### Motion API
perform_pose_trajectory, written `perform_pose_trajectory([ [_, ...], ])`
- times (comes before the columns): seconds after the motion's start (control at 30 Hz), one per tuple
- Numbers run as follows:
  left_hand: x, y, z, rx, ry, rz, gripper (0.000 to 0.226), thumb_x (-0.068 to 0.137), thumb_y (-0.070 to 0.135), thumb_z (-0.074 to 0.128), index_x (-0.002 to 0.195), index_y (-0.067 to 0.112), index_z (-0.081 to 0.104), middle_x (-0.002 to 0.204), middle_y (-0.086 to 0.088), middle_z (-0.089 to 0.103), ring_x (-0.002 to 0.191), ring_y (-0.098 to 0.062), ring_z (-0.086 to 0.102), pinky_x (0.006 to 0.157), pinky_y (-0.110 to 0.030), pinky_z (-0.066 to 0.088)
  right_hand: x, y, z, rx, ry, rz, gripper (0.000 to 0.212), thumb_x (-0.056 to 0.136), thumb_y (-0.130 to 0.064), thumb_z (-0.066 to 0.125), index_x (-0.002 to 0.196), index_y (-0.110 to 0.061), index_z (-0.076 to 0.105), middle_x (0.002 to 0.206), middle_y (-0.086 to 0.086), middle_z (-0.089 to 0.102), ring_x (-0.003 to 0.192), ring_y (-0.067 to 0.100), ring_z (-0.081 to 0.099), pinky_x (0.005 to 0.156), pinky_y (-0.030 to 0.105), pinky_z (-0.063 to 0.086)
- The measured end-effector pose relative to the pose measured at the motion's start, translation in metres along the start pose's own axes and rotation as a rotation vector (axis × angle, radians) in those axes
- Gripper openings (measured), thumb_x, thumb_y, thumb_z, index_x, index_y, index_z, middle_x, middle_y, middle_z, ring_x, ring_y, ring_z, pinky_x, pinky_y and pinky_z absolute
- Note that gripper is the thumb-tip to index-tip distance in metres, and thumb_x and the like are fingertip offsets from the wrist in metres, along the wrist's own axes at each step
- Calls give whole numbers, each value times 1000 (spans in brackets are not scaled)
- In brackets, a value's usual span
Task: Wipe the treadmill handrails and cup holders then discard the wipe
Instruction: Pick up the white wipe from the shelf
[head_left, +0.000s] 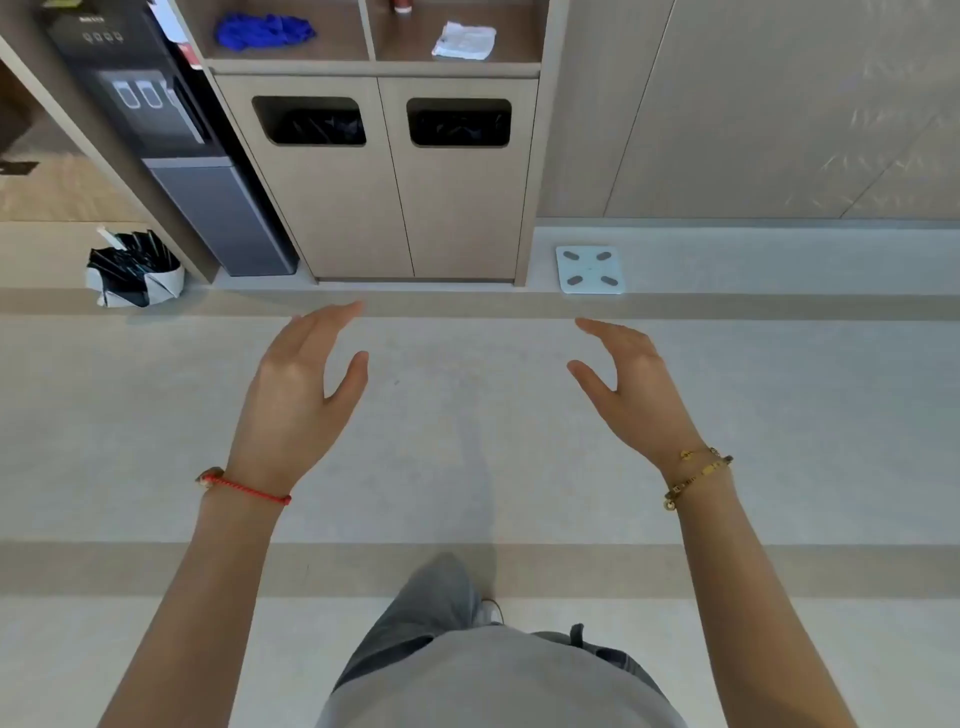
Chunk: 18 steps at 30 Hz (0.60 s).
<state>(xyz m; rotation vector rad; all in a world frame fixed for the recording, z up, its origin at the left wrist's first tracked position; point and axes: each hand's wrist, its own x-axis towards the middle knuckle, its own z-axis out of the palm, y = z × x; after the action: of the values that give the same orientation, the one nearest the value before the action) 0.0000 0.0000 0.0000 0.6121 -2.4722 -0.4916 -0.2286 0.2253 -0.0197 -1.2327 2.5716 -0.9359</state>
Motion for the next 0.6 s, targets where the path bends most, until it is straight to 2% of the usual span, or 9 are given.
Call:
perform_pose_trajectory([
  [0.33, 42, -32, 27, 3, -31, -56, 43, 96, 14, 60, 138, 4, 54, 134, -16, 60, 125, -32, 57, 107, -48, 47, 63, 14, 26, -28, -84, 22, 46, 97, -29, 56, 141, -15, 47, 140, 3, 52, 134, 20, 40, 110, 26, 26],
  [0.6, 143, -92, 52, -6, -28, -87, 42, 96, 15, 59, 137, 4, 54, 133, -15, 60, 124, -31, 57, 106, -46, 47, 183, 14, 54, -14, -84, 22, 45, 97, -28, 57, 140, -16, 48, 139, 2, 53, 133, 19, 40, 110, 29, 30],
])
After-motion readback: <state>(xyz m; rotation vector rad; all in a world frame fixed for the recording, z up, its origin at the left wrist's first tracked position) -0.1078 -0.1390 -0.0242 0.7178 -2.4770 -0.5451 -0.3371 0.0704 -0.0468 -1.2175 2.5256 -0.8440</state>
